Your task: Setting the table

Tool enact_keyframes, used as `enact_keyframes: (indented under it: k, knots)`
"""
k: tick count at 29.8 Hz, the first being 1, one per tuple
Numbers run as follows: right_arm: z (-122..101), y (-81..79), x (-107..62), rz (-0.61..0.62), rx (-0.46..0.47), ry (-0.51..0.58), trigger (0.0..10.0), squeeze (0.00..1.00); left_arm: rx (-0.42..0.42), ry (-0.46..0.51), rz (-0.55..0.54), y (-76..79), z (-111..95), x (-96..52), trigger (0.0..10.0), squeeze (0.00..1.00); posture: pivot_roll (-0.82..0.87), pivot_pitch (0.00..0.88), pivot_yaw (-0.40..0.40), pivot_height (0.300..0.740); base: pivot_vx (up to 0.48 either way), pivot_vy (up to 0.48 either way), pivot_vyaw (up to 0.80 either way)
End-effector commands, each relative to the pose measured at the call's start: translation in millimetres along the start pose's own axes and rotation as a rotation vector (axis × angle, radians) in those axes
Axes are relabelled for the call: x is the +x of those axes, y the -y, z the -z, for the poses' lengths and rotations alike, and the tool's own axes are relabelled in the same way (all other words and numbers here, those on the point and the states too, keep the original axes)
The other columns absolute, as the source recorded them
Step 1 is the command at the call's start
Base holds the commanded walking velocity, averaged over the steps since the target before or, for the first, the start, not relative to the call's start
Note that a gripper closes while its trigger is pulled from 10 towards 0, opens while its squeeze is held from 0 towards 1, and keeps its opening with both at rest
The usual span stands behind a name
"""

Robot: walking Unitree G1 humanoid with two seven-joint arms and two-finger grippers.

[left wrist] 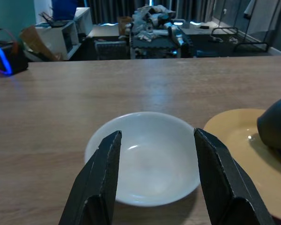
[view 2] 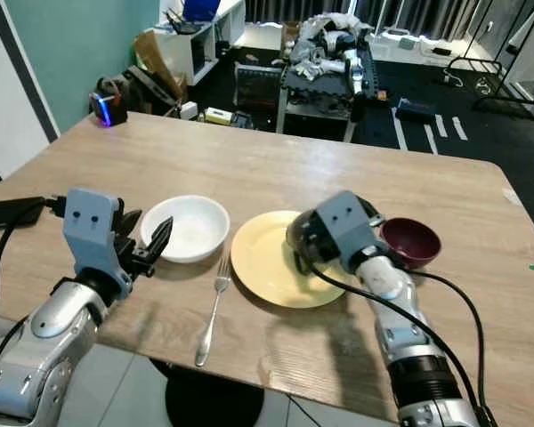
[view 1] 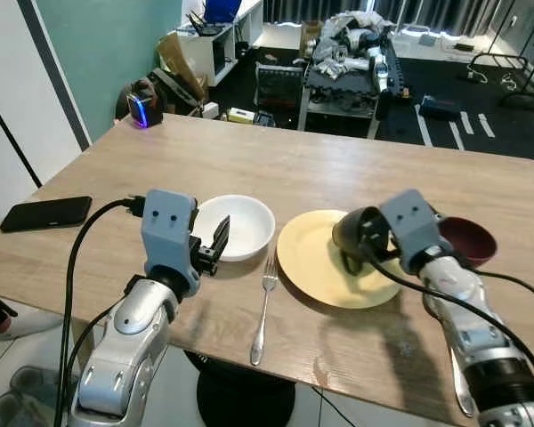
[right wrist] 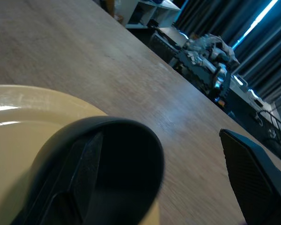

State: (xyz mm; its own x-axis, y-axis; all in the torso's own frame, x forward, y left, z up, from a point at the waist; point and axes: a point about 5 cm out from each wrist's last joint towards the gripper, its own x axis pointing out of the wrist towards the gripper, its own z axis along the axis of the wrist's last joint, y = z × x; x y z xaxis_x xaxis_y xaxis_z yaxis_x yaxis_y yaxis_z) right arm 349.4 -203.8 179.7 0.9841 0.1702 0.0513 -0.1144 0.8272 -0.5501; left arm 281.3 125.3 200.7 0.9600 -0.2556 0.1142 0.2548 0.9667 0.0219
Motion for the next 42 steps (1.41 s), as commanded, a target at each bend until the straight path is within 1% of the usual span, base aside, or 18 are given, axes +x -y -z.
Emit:
enact_keyframes:
  k: [1,3,4,5,6,10,11,12,19,22,24,26,27,33,34,36,39,42]
  knots:
    - [-1,-7.2,5.7,0.007,0.002,-0.012,10.0,0.0,-0.001,-0.012,-0.009,-1.3,1,-0.8,10.0,0.0,0.05,0.0,0.086,0.74,0.0,0.0,0.0]
    - [-3,-8.1,7.2,0.01,0.006,-0.01,10.0,0.0,-0.001,-0.012,-0.01,-1.4,2,-0.9,10.0,0.0,0.05,0.0,0.086,0.74,0.0,0.0,0.0]
    - [-6,-10.5,10.1,0.016,0.01,-0.004,10.0,0.0,-0.002,-0.013,-0.009,-1.1,2,-1.0,10.0,0.0,0.05,0.0,0.085,0.74,0.0,0.0,0.0]
    - [-11,-16.6,15.1,0.016,0.01,0.006,10.0,0.0,-0.003,-0.013,-0.008,-0.1,2,-1.1,10.0,0.0,0.05,0.0,0.084,0.74,0.0,0.0,0.0]
    - [-11,-16.6,15.1,0.016,0.01,0.006,10.0,0.0,-0.003,-0.013,-0.008,-0.1,2,-1.1,10.0,0.0,0.05,0.0,0.084,0.74,0.0,0.0,0.0]
    - [-18,-33.9,24.8,0.01,0.017,0.01,10.0,0.0,-0.007,-0.012,-0.007,1.6,2,-0.6,10.0,0.0,0.05,0.0,0.082,0.74,0.0,0.0,0.0]
    - [-20,-42.5,27.3,-0.001,0.025,0.01,10.0,0.0,-0.008,-0.011,-0.008,1.8,2,-0.5,10.0,0.0,0.05,0.0,0.08,0.74,0.0,0.0,0.0]
    - [-20,-42.5,27.3,-0.001,0.025,0.01,10.0,0.0,-0.008,-0.011,-0.008,1.8,2,-0.5,10.0,0.0,0.05,0.0,0.08,0.74,0.0,0.0,0.0]
    - [-24,-64.9,31.5,-0.047,0.03,0.015,10.0,0.0,-0.007,-0.012,-0.014,1.4,2,-1.3,10.0,0.0,0.06,0.0,0.074,0.74,0.0,0.0,0.0]
    - [-25,-68.1,31.9,-0.055,0.025,0.017,10.0,0.0,-0.008,-0.013,-0.016,1.5,2,-1.5,10.0,0.0,0.05,0.0,0.073,0.74,0.0,0.0,0.0]
    - [-24,-66.8,32.6,-0.048,0.021,0.02,10.0,0.0,-0.009,-0.014,-0.018,2.0,3,-1.7,10.0,0.0,0.05,0.0,0.072,0.74,0.0,0.0,0.0]
    - [-24,-64.0,33.2,-0.039,0.017,0.02,10.0,0.0,-0.011,-0.014,-0.018,2.3,3,-1.8,10.0,0.0,0.05,0.0,0.07,0.74,0.0,0.0,0.0]
    - [-24,-59.4,33.9,-0.02,0.009,0.02,10.0,0.0,-0.013,-0.016,-0.017,2.9,4,-1.7,10.0,0.0,0.05,0.0,0.07,0.74,0.0,0.0,0.0]
    - [-26,-53.6,37.2,0.021,0.008,0.019,10.0,0.0,-0.016,-0.016,-0.017,4.1,4,-1.3,10.0,0.0,0.05,0.0,0.063,0.74,0.0,0.0,0.0]
    - [-26,-53.6,37.2,0.021,0.008,0.019,10.0,0.0,-0.016,-0.016,-0.017,4.1,4,-1.3,10.0,0.0,0.05,0.0,0.063,0.74,0.0,0.0,0.0]
    - [-33,-55.1,43.9,0.044,0.015,0.023,10.0,0.0,-0.015,-0.017,-0.019,4.3,5,-1.2,10.0,0.0,0.06,0.0,0.058,0.74,0.0,0.0,0.0]
    - [-36,-56.1,45.9,0.048,0.014,0.025,10.0,0.0,-0.015,-0.017,-0.02,4.2,5,-1.3,10.0,0.0,0.06,0.0,0.057,0.74,0.0,0.0,0.0]
    - [-45,-62.6,55.2,0.071,0.0,0.024,10.0,0.0,-0.01,-0.018,-0.031,2.8,5,-2.8,10.0,0.0,0.07,0.0,0.045,0.74,0.0,0.0,0.0]
